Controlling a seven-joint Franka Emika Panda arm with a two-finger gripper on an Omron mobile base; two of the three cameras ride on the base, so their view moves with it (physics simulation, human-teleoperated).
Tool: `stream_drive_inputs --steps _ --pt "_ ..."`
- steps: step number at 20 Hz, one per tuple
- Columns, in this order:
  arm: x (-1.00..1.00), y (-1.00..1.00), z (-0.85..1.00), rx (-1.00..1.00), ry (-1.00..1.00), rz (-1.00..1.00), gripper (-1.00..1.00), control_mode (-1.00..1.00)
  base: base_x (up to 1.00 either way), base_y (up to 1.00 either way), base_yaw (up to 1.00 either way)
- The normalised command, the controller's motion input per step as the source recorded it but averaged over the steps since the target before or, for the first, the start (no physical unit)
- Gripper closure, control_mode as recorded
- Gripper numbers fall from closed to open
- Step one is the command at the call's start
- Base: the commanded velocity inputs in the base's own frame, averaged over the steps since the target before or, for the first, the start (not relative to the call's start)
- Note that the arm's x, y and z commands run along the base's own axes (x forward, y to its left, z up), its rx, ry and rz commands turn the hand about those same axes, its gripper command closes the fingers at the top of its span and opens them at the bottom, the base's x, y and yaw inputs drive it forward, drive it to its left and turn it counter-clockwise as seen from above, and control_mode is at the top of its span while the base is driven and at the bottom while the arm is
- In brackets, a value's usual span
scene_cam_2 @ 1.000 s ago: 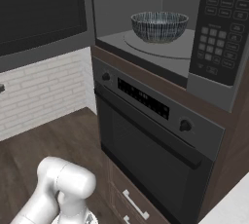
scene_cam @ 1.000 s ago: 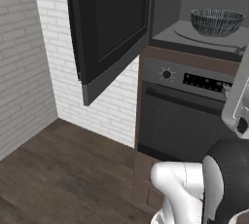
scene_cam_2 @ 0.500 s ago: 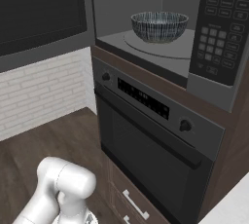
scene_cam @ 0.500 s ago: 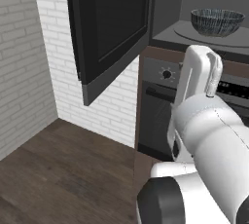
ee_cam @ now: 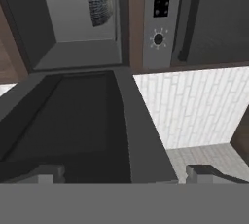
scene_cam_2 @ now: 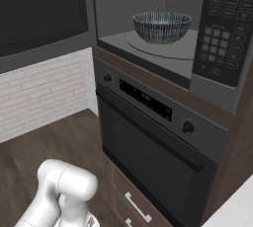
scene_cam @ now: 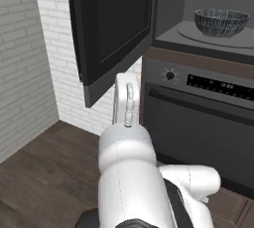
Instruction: Pick the squash from the sink and place it in the bowl. Then pick the bowl and place it in the microwave. Then close the microwave door and press the start button.
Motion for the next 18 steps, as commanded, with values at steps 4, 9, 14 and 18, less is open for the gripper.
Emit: stream_drive_inputs --steps 4,9,14,18 --pt "0.16 0.71 -0.23 0.0 0.0 0.0 -1.0 -1.0 0.0 0.0 0.0" --pt "0.33 0.56 -0.21 0.0 0.0 0.0 -1.0 -1.0 0.0 0.0 0.0" --pt "0.53 0.21 -0.45 0.0 -0.09 0.0 -1.0 -1.0 0.0 0.0 0.0" --pt "0.5 0.18 -0.57 0.0 -0.2 0.0 -1.0 -1.0 0.0 0.0 0.0"
